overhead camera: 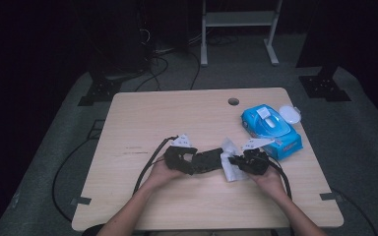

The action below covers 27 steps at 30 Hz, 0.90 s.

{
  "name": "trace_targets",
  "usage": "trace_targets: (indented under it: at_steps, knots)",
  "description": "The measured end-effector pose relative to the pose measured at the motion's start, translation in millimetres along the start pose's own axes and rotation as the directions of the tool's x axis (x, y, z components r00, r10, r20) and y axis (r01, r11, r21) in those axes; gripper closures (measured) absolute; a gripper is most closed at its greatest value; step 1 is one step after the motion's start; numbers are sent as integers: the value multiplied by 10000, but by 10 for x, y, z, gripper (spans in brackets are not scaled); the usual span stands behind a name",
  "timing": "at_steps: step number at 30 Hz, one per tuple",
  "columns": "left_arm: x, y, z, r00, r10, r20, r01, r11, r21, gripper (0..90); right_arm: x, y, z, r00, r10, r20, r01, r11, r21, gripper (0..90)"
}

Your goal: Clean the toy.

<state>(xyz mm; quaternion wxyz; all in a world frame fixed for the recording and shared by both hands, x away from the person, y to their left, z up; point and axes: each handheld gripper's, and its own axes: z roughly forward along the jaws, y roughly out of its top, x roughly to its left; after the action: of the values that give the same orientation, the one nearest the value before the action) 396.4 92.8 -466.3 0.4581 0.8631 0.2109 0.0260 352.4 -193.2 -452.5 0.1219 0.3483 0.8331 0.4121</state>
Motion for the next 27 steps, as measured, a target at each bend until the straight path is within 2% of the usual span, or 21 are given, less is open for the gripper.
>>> trace_targets:
  at_steps: [3, 7, 8, 10, 11, 13, 14, 17, 18, 21, 22, 23, 24, 27]
  knots:
    - [13, -18, 32, 9997, -236, 19, 235, 9995, 231, 211, 44, -36, -9, 9992, -377, 121, 379, 9992, -102, 860]
    - [15, -19, 50, 9991, -412, 89, 409, 9987, 292, 222, 73, -57, -13, 9980, -557, 286, 563, 9982, -192, 862]
    - [30, -20, 52, 9979, -645, 70, 641, 9972, 380, 223, 85, -71, -13, 9967, -739, 337, 748, 9968, -282, 864]
    - [42, -23, 54, 9972, -738, 81, 734, 9965, 396, 223, 95, -82, -15, 9953, -895, 362, 907, 9953, -342, 864]
    - [67, -34, 59, 9946, -1014, 204, 1005, 9940, 439, 224, 99, -88, -17, 9952, -907, 360, 921, 9951, -367, 865]
    - [77, -38, 62, 9932, -1128, 271, 1115, 9926, 472, 240, 104, -100, -21, 9938, -1044, 393, 1060, 9935, -414, 866]
    - [88, -44, 68, 9892, -1326, 627, 1302, 9906, 419, 277, 112, -106, -23, 9942, -1003, 400, 1021, 9938, -438, 866]
    - [72, -35, 70, 9903, -1245, 618, 1219, 9916, 434, 321, 120, -111, -24, 9937, -1038, 428, 1058, 9933, -468, 867]
    - [50, -22, 70, 9931, -1071, 480, 1049, 9934, 466, 320, 123, -115, -31, 9930, -1103, 418, 1121, 9927, -440, 867]
    - [32, -19, 68, 9950, -911, 410, 893, 9951, 428, 319, 122, -121, -36, 9923, -1172, 397, 1189, 9920, -436, 867]
    - [1, -7, 63, 9977, -644, 211, 634, 9971, 425, 319, 130, -130, -40, 9917, -1222, 406, 1241, 9912, -469, 868]
    - [1, -7, 63, 9977, -644, 211, 634, 9971, 425, 318, 130, -130, -40, 9917, -1222, 406, 1241, 9912, -469, 868]
    - [-28, 7, 59, 9994, -343, 24, 341, 9985, 430, 318, 136, -141, -45, 9898, -1361, 413, 1381, 9892, -498, 869]
    - [-30, 7, 62, 9992, -400, 12, 400, 9983, 414, 317, 146, -147, -47, 9867, -1553, 483, 1577, 9862, -500, 870]
